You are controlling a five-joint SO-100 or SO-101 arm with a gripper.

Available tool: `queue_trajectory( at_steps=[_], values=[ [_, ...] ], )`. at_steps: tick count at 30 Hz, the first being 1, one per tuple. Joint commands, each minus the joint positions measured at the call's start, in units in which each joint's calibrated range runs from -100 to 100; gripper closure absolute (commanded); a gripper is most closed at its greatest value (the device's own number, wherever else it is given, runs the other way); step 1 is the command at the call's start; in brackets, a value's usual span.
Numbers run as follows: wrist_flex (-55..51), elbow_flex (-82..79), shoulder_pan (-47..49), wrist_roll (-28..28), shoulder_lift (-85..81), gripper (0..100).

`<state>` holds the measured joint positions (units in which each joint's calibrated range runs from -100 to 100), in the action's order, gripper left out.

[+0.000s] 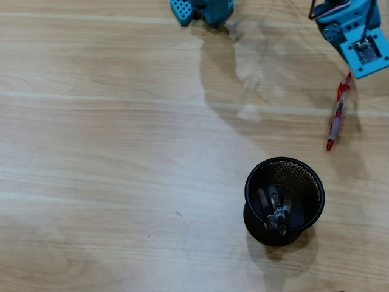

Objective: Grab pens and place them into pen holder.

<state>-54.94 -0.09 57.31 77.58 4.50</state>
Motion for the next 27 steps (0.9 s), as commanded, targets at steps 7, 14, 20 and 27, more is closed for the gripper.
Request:
queue_trajectory(
  at_steps=[7,14,20,27],
  values=[
    [-1.14,15.38,1.44,2.47,14.90,98],
    [-8.98,18.10,1.63,10.59,16.69,98],
    [-34.40,32.49,0.62,12.73,17.28,98],
    [-40.05,37.74,0.25,12.73,18.21,96]
  ],
)
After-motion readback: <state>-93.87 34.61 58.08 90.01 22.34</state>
